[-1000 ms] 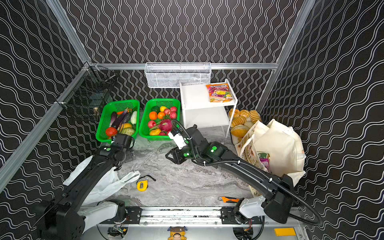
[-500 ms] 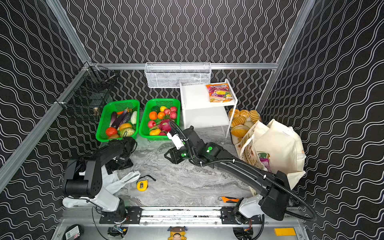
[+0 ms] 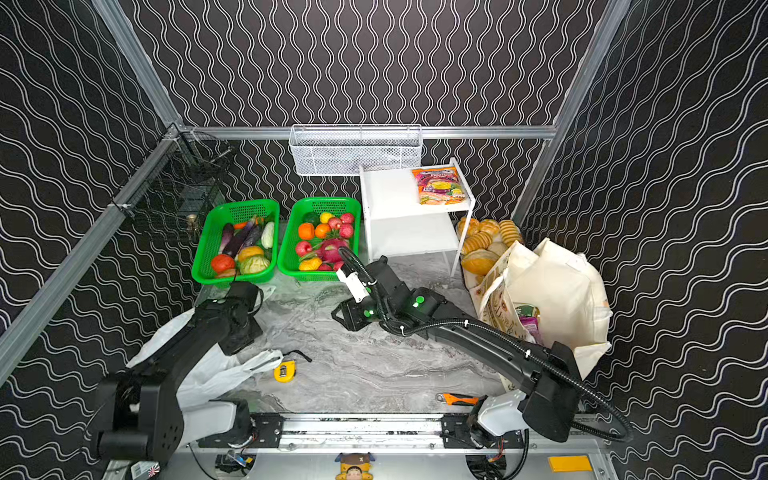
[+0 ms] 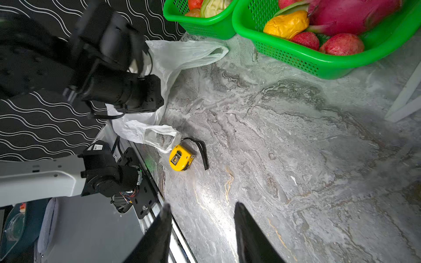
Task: Place the mixed food into the grocery bags and tie them
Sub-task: 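Reach the left gripper to the white plastic bag and grasp its handle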
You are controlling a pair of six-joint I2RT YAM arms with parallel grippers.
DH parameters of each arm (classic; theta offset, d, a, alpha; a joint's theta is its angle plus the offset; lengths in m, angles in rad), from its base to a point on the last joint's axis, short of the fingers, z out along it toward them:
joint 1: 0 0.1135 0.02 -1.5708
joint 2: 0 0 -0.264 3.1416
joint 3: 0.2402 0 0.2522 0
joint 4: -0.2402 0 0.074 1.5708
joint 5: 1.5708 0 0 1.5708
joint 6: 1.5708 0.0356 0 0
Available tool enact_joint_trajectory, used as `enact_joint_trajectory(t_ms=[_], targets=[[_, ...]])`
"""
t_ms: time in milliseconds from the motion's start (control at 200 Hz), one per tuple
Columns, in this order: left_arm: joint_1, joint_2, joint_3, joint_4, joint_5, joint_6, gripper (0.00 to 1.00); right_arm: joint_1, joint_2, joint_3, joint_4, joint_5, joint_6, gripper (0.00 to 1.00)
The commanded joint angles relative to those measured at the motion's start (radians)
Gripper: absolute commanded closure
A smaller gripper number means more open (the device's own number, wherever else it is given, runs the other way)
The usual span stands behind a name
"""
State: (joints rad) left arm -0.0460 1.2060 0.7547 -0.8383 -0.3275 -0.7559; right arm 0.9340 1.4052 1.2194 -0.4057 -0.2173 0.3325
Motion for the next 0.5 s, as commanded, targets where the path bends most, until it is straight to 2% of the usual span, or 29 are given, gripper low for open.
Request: enact_joint_trajectory(t_ms=[0,130,170,215,240,295,325,395,430,496], targets=[[-0.001,-0.109,0.033,-0.009,0.131,0.086,1.0,0.0,-0.012,-0.011,0.051,0.036,0.014,0.54],[-0.015,-0.204,0.124,-0.073,0.251,0.117,1.0,-0.001,-0.034,-0.047,0.095,0.077,0.037,0.53],[-0.028,-0.215,0.151,-0.121,0.222,0.12,1.0,-0.003,-0.04,-0.062,0.115,0.087,0.051,0.53],[-0.035,-0.222,0.173,-0.191,0.125,0.091,0.99,-0.004,-0.044,-0.076,0.133,0.088,0.064,0.53],[-0.035,-0.224,0.175,-0.216,0.084,0.086,0.9,-0.005,-0.046,-0.081,0.139,0.086,0.07,0.53],[-0.035,-0.225,0.165,-0.242,0.051,0.095,0.46,-0.006,-0.052,-0.091,0.154,0.076,0.082,0.53],[-0.035,-0.219,0.161,-0.265,0.053,0.088,0.27,-0.007,-0.051,-0.096,0.163,0.068,0.09,0.53],[-0.037,-0.201,0.141,-0.313,0.093,0.027,0.13,-0.005,-0.051,-0.103,0.175,0.051,0.107,0.53],[-0.04,-0.194,0.138,-0.334,0.09,-0.015,0.03,-0.006,-0.05,-0.107,0.178,0.043,0.111,0.52],[-0.04,-0.179,0.14,-0.364,0.055,-0.075,0.01,-0.006,-0.047,-0.112,0.183,0.033,0.116,0.52]])
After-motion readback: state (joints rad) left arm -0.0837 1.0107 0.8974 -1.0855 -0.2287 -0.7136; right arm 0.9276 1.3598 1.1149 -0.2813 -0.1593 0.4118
